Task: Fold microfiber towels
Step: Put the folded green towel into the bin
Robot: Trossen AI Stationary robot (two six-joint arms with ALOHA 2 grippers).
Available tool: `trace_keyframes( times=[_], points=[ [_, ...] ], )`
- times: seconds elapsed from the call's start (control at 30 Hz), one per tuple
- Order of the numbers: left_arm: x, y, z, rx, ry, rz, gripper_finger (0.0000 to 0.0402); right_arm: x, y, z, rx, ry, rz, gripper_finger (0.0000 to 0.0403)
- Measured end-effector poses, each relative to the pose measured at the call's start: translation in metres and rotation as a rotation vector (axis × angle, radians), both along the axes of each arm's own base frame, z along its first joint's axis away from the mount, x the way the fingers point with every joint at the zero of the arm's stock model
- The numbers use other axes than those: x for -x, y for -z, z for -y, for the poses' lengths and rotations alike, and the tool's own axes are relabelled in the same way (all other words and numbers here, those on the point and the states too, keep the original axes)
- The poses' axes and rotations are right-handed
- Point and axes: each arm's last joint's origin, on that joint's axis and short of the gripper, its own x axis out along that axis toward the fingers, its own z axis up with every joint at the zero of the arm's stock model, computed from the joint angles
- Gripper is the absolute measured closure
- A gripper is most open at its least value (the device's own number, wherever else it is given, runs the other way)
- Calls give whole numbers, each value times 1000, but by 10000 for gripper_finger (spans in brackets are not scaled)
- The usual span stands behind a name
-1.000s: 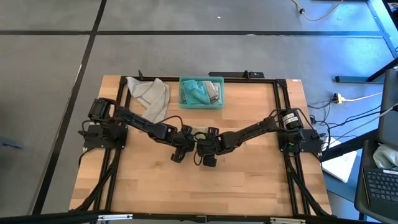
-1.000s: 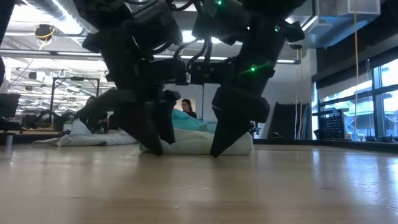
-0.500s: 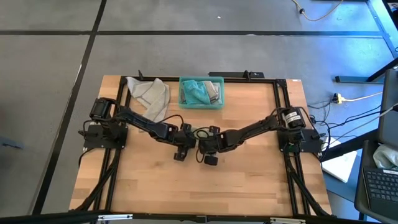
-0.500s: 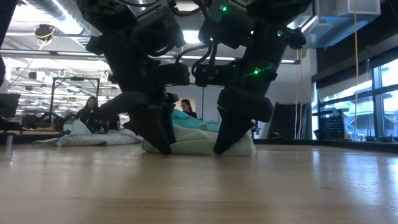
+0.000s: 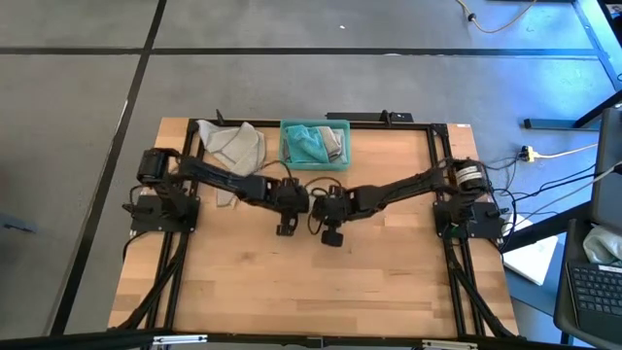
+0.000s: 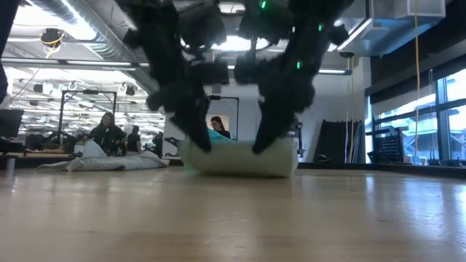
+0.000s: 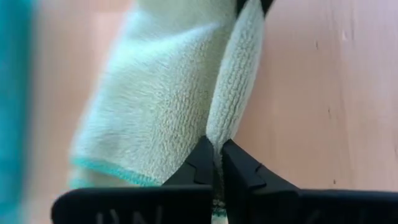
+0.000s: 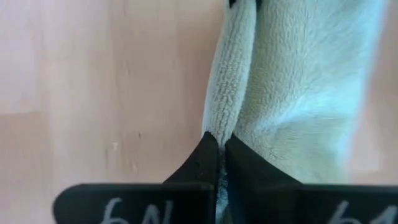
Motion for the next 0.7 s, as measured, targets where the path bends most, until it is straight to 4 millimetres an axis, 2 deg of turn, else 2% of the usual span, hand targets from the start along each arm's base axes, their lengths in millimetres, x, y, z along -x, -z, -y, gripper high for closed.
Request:
trace_keyframes(
  times=[0.27,0.47,0.57,0.7],
  points=[
    [4,-72,-42,-106,-67,103,401,22,-68,36,132,25,115,391],
    [4,-121,-91,-209,-117,172,401,31,-106,85,258,42,175,391],
    [8,-133,-115,-212,-146,208,401,32,-116,110,286,46,190,391],
    [17,-136,-143,-243,-193,220,401,34,-120,142,355,58,215,391]
  ],
)
